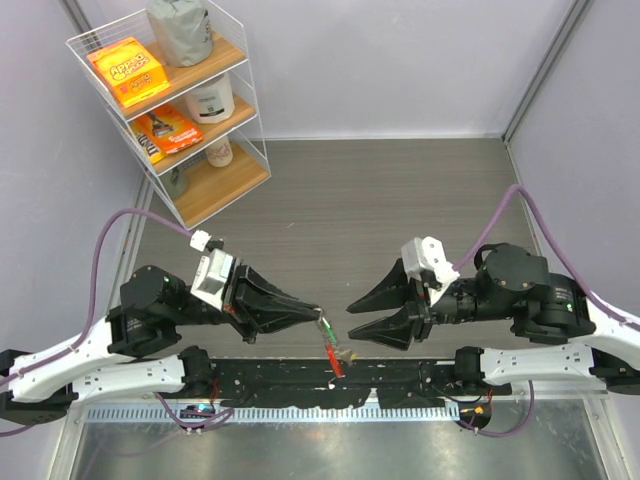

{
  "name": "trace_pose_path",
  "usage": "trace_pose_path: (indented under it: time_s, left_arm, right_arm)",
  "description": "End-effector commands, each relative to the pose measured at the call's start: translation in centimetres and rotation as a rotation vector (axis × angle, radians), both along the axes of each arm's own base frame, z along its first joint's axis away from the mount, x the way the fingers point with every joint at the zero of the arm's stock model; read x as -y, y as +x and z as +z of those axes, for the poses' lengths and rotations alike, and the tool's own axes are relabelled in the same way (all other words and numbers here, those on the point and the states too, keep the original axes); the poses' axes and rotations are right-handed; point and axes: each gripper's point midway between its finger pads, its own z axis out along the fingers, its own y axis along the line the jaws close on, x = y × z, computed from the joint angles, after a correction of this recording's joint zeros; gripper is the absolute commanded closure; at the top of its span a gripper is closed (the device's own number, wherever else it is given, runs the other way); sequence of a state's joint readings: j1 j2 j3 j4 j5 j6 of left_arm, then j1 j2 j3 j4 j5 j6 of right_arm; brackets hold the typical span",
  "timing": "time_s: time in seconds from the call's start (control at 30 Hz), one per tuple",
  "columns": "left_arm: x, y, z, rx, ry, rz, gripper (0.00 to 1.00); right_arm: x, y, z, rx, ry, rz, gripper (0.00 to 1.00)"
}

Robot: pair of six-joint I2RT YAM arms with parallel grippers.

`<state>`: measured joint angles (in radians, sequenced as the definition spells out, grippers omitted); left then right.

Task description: Put the keys on the keyring

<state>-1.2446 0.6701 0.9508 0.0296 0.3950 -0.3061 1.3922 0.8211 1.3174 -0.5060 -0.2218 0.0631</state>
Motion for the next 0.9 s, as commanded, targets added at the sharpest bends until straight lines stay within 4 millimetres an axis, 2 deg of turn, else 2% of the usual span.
trace_pose_path:
  time_s: [0.0, 0.13, 0.2, 0.3, 0.37, 0.53, 0.7, 0.87]
  left_arm:
    - [-0.1, 3.1, 1.6, -0.014, -0.068, 0.174, 1.0]
    - [0.6, 5.1, 0.6, -0.03, -0.039, 0.27, 1.0]
    - [0.8, 6.0, 0.2, -0.042, -0.03, 0.317, 1.0]
    - [1.0, 7.3, -0.2, -0.057, -0.014, 0.38, 1.0]
    - [0.8, 8.9, -0.4, -0.082, -0.007, 0.467, 1.0]
    - [0.8, 11.0, -1.0, -0.11, 0.013, 0.576, 1.0]
    - [1.1, 11.9, -1.5, -0.124, 0.035, 0.623, 1.0]
    - [1.3, 11.5, -1.1, -0.125, 0.019, 0.596, 1.0]
  right_arm:
    - [-0.4, 0.9, 0.0, -0.019, 0.034, -0.057, 0.53]
    - [-0.3, 1.7, -1.9, -0.045, 0.012, -0.108, 0.53]
    - [0.2, 2.3, -2.2, -0.061, 0.028, -0.152, 0.5]
    - [0.6, 4.0, -3.1, -0.086, 0.037, -0.254, 0.48]
    - [0.7, 4.6, -3.7, -0.103, 0.042, -0.292, 0.47]
    - [0.4, 6.9, -5.4, -0.144, 0.039, -0.426, 0.38]
    - [0.4, 8.1, -6.0, -0.148, 0.047, -0.496, 0.31]
    - [0.6, 9.0, -6.0, -0.082, 0.042, -0.535, 0.28]
